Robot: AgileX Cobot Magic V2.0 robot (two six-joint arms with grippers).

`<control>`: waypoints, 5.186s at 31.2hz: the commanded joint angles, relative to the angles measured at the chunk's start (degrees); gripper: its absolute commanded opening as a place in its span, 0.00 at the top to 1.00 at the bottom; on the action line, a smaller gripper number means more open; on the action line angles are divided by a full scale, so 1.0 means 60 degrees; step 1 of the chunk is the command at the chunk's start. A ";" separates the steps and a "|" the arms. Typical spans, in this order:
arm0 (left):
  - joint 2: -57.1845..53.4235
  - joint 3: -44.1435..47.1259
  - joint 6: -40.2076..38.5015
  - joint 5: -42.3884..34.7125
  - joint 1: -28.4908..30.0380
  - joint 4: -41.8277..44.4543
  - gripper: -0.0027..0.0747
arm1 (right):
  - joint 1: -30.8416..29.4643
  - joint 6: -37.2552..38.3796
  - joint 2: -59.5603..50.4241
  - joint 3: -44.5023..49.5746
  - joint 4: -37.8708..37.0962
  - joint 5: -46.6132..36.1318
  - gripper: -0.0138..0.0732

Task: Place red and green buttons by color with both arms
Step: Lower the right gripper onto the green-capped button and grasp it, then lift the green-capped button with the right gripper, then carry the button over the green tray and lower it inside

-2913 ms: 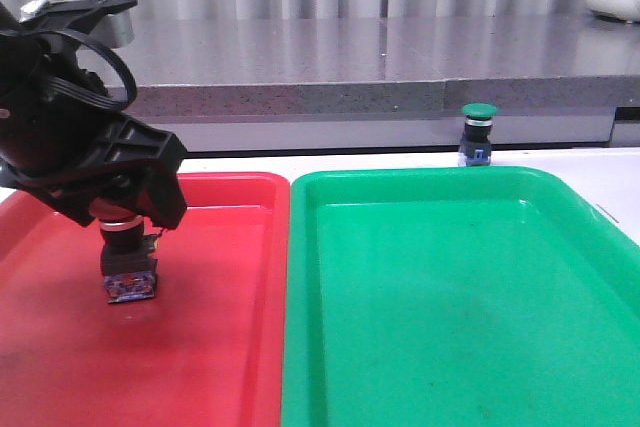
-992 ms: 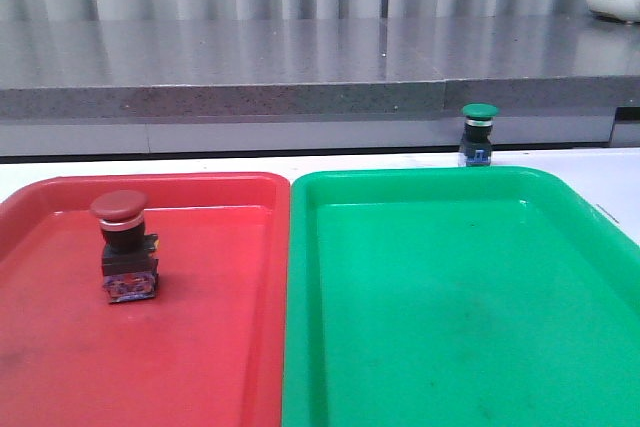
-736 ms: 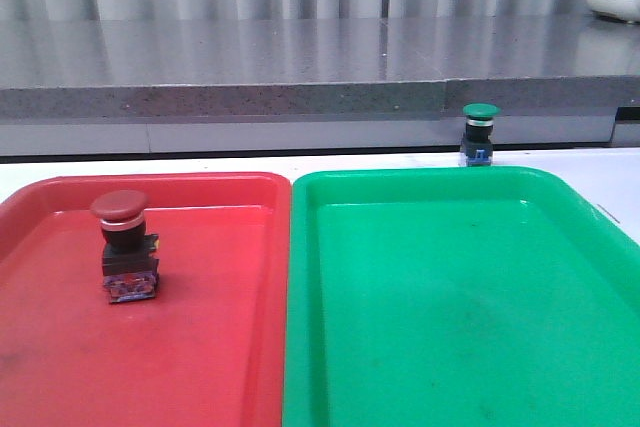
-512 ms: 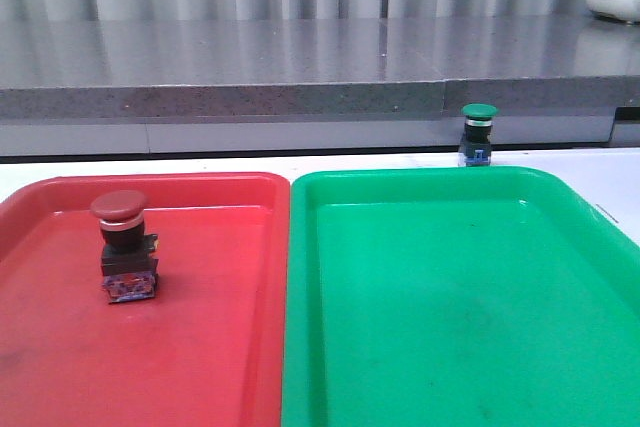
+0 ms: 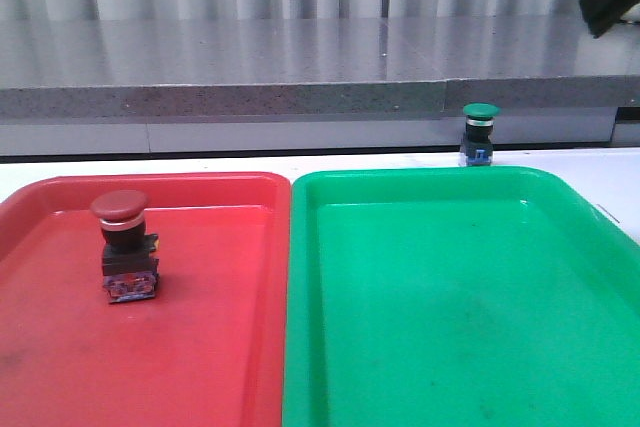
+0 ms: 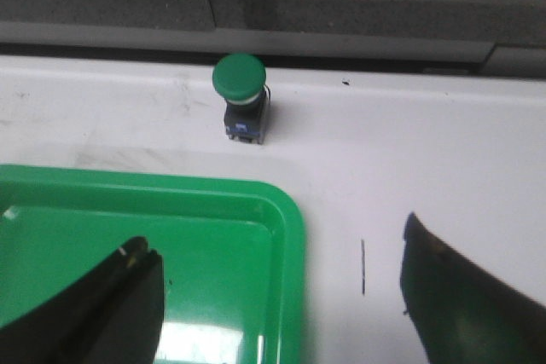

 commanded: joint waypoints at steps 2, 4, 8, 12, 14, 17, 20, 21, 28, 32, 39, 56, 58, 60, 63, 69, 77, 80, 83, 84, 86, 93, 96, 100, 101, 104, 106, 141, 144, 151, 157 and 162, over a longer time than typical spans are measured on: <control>0.0009 -0.0266 -0.0062 -0.0669 0.0045 -0.0118 0.28 | 0.0201 -0.0207 0.0892 -0.1387 0.0098 -0.0676 0.16; 0.0009 -0.0266 -0.0062 -0.0669 0.0045 -0.0118 0.28 | 0.0324 -0.0363 0.1540 -0.1900 0.0098 -0.0686 0.16; 0.0009 -0.0266 -0.0062 -0.0669 0.0045 -0.0118 0.28 | 0.0469 -0.0484 0.2891 -0.3113 0.0044 -0.0706 0.16; 0.0009 -0.0266 -0.0062 -0.0669 0.0045 -0.0118 0.28 | 0.0469 -0.0492 0.4086 -0.4051 -0.0374 -0.0756 0.16; 0.0009 -0.0266 -0.0062 -0.0685 0.0045 -0.0118 0.28 | 0.0469 -0.0492 0.4635 -0.4450 -0.0500 -0.0833 0.16; 0.0009 -0.0266 -0.0062 -0.0685 0.0045 -0.0118 0.28 | 0.0469 -0.0492 0.5370 -0.4906 -0.0500 -0.1007 0.16; 0.0009 -0.0266 -0.0062 -0.0685 0.0045 -0.0118 0.28 | 0.0469 -0.0482 0.5941 -0.5266 -0.0468 -0.1209 0.16; 0.0009 -0.0266 -0.0062 -0.0685 0.0045 -0.0118 0.28 | 0.0469 -0.0482 0.6068 -0.5349 -0.0435 -0.1272 0.16; 0.0009 -0.0266 -0.0062 -0.0685 0.0045 -0.0118 0.28 | 0.0469 -0.0475 0.6494 -0.5705 -0.0241 -0.1124 0.30; 0.0009 -0.0266 -0.0062 -0.0685 0.0045 -0.0118 0.28 | 0.0469 -0.0452 0.6460 -0.5705 -0.0241 -0.1124 0.42; 0.0009 -0.0266 -0.0062 -0.0685 0.0045 -0.0118 0.28 | 0.0469 -0.0452 0.6383 -0.5778 -0.0146 -0.0945 0.43; 0.0009 -0.0266 -0.0062 -0.0685 0.0045 -0.0118 0.28 | 0.0469 -0.0452 0.4961 -0.5778 -0.0137 0.0030 0.43; 0.0009 -0.0266 -0.0062 -0.0685 0.0045 -0.0118 0.28 | 0.0469 -0.0452 0.4712 -0.5778 -0.0137 0.0359 0.43; 0.0009 -0.0266 -0.0062 -0.0685 0.0045 -0.0118 0.28 | 0.0469 -0.0452 0.4460 -0.5778 -0.0137 0.0833 0.43; 0.0009 -0.0266 -0.0062 -0.0685 0.0045 -0.0118 0.28 | 0.0469 -0.0452 0.4082 -0.5778 -0.0137 0.1414 0.43; 0.0009 -0.0266 -0.0062 -0.0685 0.0045 -0.0118 0.28 | 0.0576 -0.0910 0.3293 -0.5735 -0.0185 0.2224 0.43; 0.0009 -0.0266 -0.0062 -0.0685 0.0045 -0.0118 0.28 | 0.0966 -0.0971 0.2123 -0.4935 -0.0185 0.2362 0.43; 0.0009 -0.0266 -0.0062 -0.0685 0.0045 -0.0118 0.28 | 0.1201 -0.0971 0.1623 -0.4380 -0.0185 0.2308 0.43; 0.0009 -0.0266 -0.0062 -0.0685 0.0045 -0.0118 0.28 | 0.1487 -0.0971 0.1138 -0.3799 -0.0185 0.2150 0.43; 0.0009 -0.0266 -0.0062 -0.0685 0.0045 -0.0118 0.28 | 0.1589 -0.0963 0.1009 -0.3547 -0.0185 0.2091 0.43; 0.0009 -0.0266 -0.0062 -0.0685 0.0045 -0.0118 0.28 | 0.1772 -0.0963 0.0633 -0.3023 -0.0185 0.1889 0.43; 0.0009 -0.0266 -0.0062 -0.0685 0.0045 -0.0118 0.28 | 0.2370 -0.0954 -0.0564 -0.0502 -0.0024 0.1071 0.43; 0.0009 -0.0266 -0.0062 -0.0685 0.0045 -0.0118 0.28 | 0.2490 -0.0954 -0.0798 0.0551 0.0067 0.0583 0.43; 0.0009 -0.0266 -0.0062 -0.0685 0.0045 -0.0118 0.28 | 0.2518 -0.0954 -0.0820 0.1736 0.0192 -0.0316 0.43; 0.0009 -0.0266 -0.0062 -0.0685 0.0045 -0.0118 0.28 | 0.2518 -0.0954 -0.0820 0.1892 0.0224 -0.0513 0.43; 0.0009 -0.0266 -0.0062 -0.0685 0.0045 -0.0118 0.28 | 0.2518 -0.0954 -0.0820 0.2407 0.0374 -0.1015 0.43; 0.0009 -0.0266 -0.0062 -0.0685 0.0045 -0.0118 0.28 | 0.2518 -0.0954 -0.0820 0.2693 0.0501 -0.1434 0.43; 0.0009 -0.0266 -0.0062 -0.0685 0.0045 -0.0118 0.28 | 0.2518 -0.0954 0.0626 0.3455 -0.0326 -0.3838 0.43; 0.0009 -0.0266 -0.0062 -0.0685 0.0045 -0.0118 0.28 | 0.2518 -0.0954 0.0748 0.3455 -0.0395 -0.3838 0.43; 0.0009 -0.0266 -0.0062 -0.0685 0.0045 -0.0118 0.28 | 0.2518 -0.0954 0.0766 0.3455 -0.0395 -0.3828 0.41; 0.0009 -0.0266 -0.0062 -0.0685 0.0045 -0.0118 0.28 | 0.2518 -0.0954 0.0756 0.3455 -0.0395 -0.3873 0.22; 0.0009 -0.0266 -0.0062 -0.0685 0.0045 -0.0118 0.28 | 0.2518 -0.0954 0.0628 0.3440 -0.0387 -0.3833 0.14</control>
